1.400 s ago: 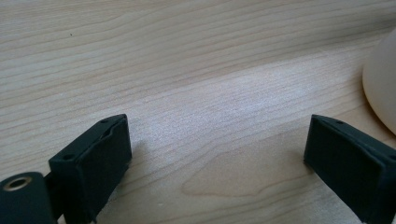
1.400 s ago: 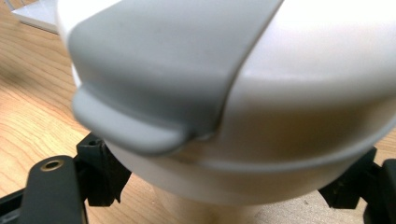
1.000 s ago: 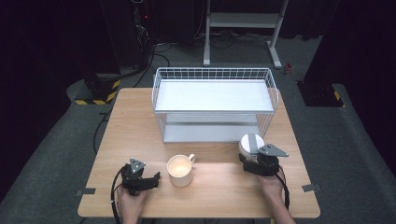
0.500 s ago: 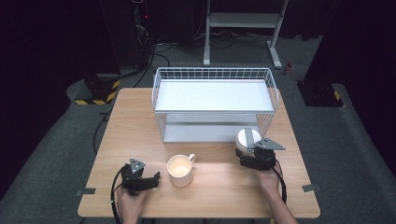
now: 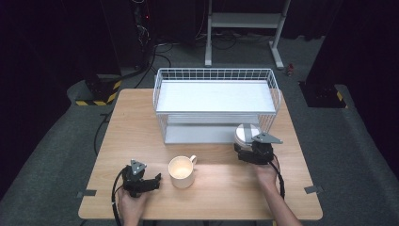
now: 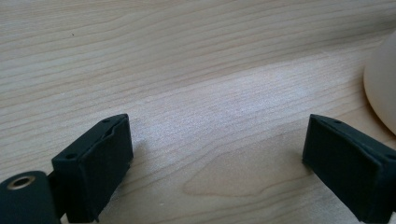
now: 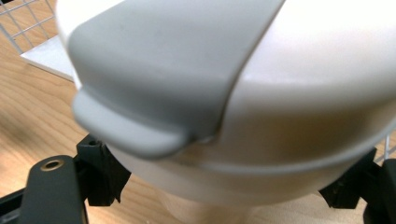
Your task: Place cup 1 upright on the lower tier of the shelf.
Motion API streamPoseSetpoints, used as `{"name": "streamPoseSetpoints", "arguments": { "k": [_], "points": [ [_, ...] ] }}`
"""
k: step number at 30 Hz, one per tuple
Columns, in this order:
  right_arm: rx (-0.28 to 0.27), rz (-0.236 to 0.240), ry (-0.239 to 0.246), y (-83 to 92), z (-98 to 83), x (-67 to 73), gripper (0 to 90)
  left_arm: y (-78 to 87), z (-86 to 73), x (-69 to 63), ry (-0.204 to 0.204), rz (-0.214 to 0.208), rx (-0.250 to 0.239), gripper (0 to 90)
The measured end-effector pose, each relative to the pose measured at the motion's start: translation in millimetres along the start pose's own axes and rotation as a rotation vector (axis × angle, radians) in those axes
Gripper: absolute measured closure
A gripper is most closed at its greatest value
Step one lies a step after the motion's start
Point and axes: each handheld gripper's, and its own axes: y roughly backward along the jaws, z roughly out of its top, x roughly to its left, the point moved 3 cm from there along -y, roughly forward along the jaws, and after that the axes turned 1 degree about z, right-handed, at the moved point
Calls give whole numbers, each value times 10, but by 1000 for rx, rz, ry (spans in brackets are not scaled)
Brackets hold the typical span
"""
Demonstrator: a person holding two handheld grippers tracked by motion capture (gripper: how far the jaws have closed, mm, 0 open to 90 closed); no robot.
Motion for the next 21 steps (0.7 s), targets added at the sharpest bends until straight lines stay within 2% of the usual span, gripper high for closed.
{"name": "streamPoseSetpoints", "arguments": {
  "k": [21],
  "points": [
    [37,-37,-22,-242,85,-95,187,0,0,1,1,2,-2,92]
  ]
}}
